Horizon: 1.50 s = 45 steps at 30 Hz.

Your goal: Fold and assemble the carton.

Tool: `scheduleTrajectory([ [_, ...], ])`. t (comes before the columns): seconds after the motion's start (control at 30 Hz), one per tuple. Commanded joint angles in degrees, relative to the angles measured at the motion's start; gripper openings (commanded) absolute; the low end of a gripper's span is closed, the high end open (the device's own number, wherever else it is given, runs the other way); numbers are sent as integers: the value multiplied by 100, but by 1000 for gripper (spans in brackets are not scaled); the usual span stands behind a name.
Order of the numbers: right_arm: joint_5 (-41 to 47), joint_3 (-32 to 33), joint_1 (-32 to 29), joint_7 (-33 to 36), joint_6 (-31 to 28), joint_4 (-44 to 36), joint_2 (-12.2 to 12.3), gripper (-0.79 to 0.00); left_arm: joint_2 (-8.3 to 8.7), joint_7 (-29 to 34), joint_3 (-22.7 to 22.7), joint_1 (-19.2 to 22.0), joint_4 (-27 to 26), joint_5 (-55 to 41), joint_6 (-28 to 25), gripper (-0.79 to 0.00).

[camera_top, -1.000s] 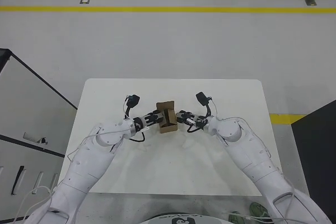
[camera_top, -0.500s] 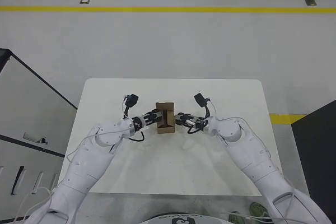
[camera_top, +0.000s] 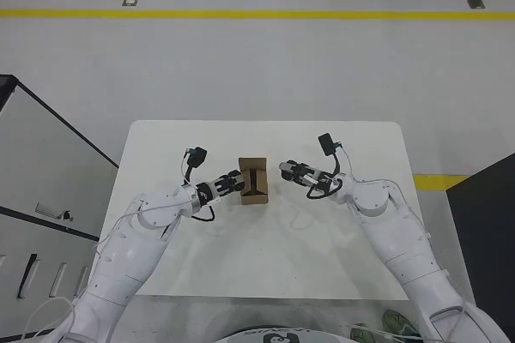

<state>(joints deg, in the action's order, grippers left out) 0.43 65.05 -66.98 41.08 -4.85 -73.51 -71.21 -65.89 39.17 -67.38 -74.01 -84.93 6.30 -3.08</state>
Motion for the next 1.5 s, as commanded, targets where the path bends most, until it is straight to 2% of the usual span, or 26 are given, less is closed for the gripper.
scheduleTrajectory([
  [0.0, -6, -6, 3, -5, 3, 4, -1, 0, -1, -3, 1, 1, 2, 1, -1, 0],
  [0.13, 2, 1, -4, -38, 5, 2, -2, 0, 0, -39, -5, -17, -12, 5, -12, 0],
  [0.27, 255, 164, 46, -116, 34, -1, 8, 0, 37, 45, -134, -199, -169, -89, -123, 0],
  [0.47, 499, 85, 511, 132, -8, 310, -38, 0, 107, 469, -307, -508, -426, -260, -156, 0],
  [0.77, 561, 70, 553, 93, -23, 393, -50, 0, 106, 409, -314, -546, -386, -312, -100, 0],
  [0.9, 711, 75, 713, 0, -428, 492, -79, 0, 94, 554, -216, -615, -349, -574, -191, 0],
  [1.23, 1116, -543, 1619, 301, -1061, 1736, -342, 0, 129, 1080, -255, -772, -273, -1198, -397, 0],
  [1.47, 1384, -1045, 2147, 423, -1578, 2596, -618, 0, 49, 666, 66, -582, 34, -1258, -572, 0],
])
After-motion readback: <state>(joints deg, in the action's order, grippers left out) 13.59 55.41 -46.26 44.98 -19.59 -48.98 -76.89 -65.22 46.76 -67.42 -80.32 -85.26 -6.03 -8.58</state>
